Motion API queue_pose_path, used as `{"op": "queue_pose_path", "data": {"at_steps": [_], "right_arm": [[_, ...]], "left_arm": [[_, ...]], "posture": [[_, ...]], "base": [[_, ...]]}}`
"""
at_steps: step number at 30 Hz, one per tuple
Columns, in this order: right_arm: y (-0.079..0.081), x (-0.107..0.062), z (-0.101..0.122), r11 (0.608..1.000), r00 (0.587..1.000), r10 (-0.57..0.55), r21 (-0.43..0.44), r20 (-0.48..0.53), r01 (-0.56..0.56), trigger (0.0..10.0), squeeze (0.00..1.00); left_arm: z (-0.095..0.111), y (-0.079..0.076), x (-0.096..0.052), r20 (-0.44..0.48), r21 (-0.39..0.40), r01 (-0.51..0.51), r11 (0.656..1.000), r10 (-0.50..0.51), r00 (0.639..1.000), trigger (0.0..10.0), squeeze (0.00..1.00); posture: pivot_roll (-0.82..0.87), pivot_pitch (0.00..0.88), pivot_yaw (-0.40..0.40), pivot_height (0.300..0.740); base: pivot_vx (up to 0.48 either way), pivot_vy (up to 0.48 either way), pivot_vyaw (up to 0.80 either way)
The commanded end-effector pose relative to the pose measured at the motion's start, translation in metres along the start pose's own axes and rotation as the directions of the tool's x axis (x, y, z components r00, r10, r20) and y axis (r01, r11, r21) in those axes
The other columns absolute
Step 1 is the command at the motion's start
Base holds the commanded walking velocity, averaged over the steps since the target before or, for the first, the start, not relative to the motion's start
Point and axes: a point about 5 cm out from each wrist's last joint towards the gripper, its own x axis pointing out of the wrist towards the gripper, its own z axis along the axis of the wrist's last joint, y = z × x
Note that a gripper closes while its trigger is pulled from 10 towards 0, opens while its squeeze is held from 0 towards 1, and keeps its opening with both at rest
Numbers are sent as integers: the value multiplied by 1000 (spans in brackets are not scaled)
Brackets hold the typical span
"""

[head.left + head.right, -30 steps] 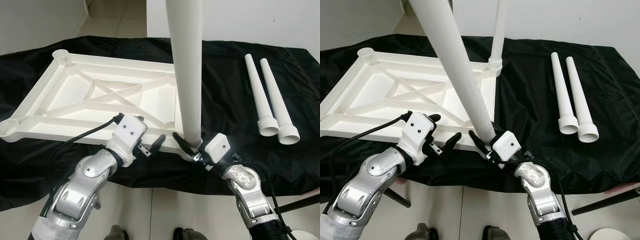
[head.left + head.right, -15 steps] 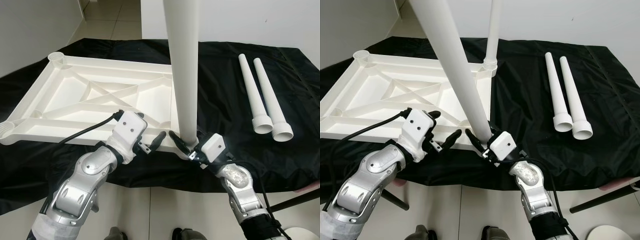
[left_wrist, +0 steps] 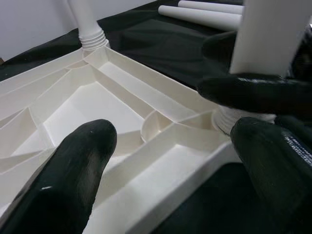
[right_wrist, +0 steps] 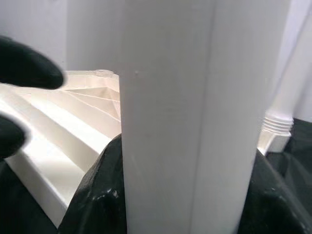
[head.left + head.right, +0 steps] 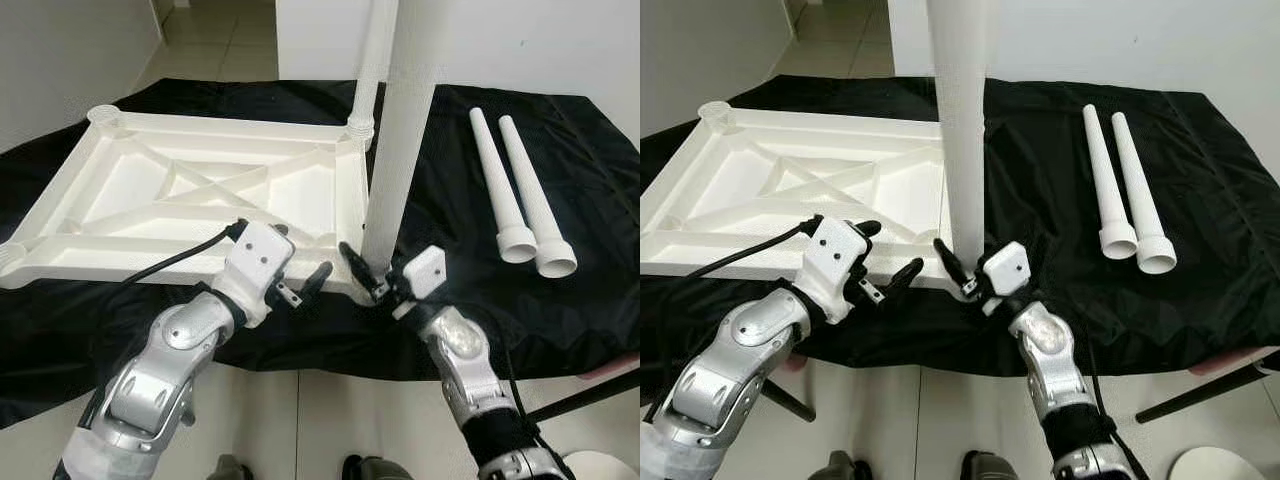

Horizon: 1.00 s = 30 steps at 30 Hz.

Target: Building children table

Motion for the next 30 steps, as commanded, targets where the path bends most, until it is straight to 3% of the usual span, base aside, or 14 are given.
{"op": "queue_pose_path", "data": {"at_steps": [1, 4, 20, 23, 25, 30], "right_arm": [[-7, -12, -28, 991, 981, -88, 89, -175, 104, 10000, 0], [-14, -10, -35, 987, 962, -115, 80, -246, 139, 10000, 0], [-20, 0, -40, 980, 936, -120, 112, -330, 165, 10000, 0], [-20, 1, -40, 976, 936, -114, 138, -334, 169, 10000, 0], [-22, 3, -39, 953, 932, -109, 231, -345, 197, 10000, 0], [-21, 5, -39, 944, 930, -87, 269, -357, 192, 10000, 0]], "left_arm": [[3, -2, -2, 6, -1, 39, 999, -39, 999, 10000, 0], [3, -2, -2, 5, 0, 40, 999, -40, 999, 10000, 0], [4, -1, -1, 8, 4, 37, 999, -38, 999, 10000, 0], [4, -1, -1, 8, 5, 37, 999, -37, 999, 10000, 0], [4, 0, -1, 9, 6, 37, 999, -37, 999, 10000, 0], [4, 0, -1, 11, 9, 35, 999, -35, 999, 10000, 0]], "posture": [[-6, 154, 14, 740], [-6, 154, 14, 740], [-5, 148, 12, 740], [-5, 147, 12, 740], [-3, 143, 11, 740], [-3, 140, 11, 740]], "base": [[0, 0, 0], [0, 0, 0], [0, 0, 0], [0, 0, 0], [0, 0, 0], [0, 0, 0]]}}
